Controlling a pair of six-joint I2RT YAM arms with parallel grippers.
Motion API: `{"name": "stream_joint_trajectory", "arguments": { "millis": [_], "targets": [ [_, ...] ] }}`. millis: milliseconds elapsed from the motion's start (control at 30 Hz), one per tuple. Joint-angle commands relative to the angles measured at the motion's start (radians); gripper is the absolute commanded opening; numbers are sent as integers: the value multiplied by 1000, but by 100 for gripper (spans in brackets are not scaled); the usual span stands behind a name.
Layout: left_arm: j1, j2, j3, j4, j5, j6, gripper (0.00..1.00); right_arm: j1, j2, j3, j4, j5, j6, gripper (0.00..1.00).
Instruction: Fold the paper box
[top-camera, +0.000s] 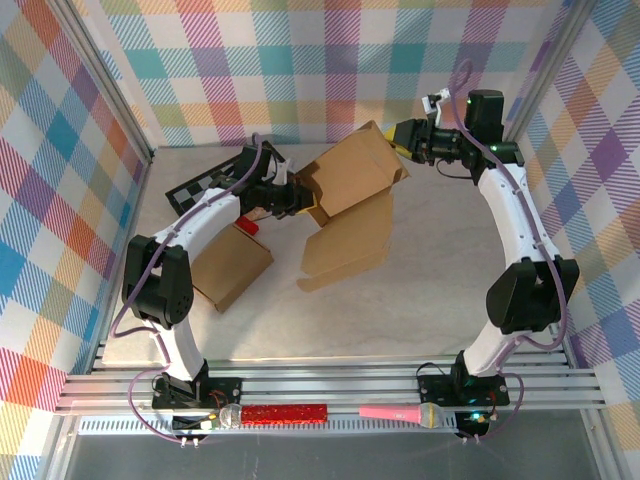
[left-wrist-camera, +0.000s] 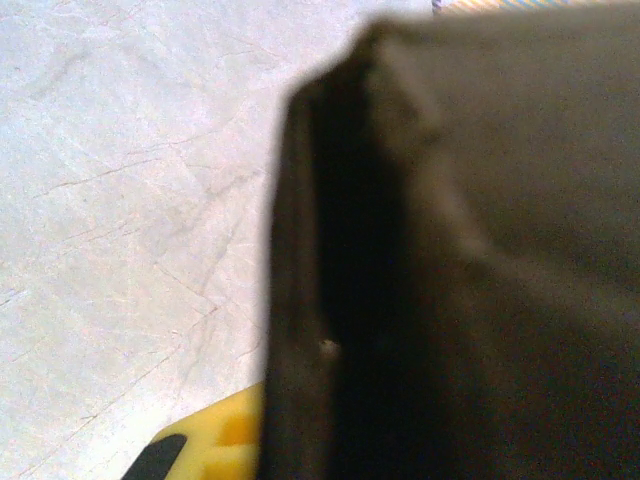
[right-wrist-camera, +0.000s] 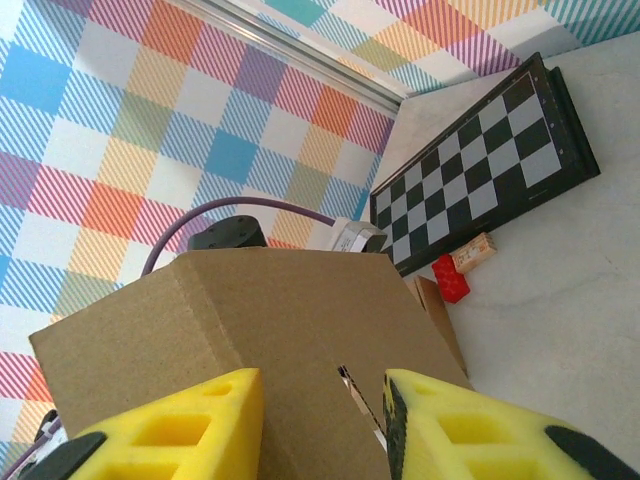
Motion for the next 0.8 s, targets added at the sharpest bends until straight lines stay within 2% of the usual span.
{"name": "stream_joint_trajectory", "arguments": {
  "millis": [0,67,133,200,333,433,533,767],
  "targets": [
    [4,-1,44,-18,3,24,0,9,-24,9,-36,10,-55,36],
    [5,-5,48,-36,-17,40,0,8,-30,27,-79,78,-65,35],
    [4,-15,50,-55,-56,49,0,7,-68,34,-122,249,-55,38],
    [4,-24,50,-82,-121,52,0,8,-128,16,-124,423,6,44],
    [2,-65,6,-48,-221,26,0,65,-257,-63,-49,634,132,46],
    [-2,-83,-11,-37,-278,14,0,173,-267,-43,-54,725,169,37],
    [-7,-86,-7,-50,-321,12,0,267,-219,14,-76,791,198,34],
    [-22,-103,-5,-58,-365,13,0,310,-68,153,-64,806,195,31]
  ]
}}
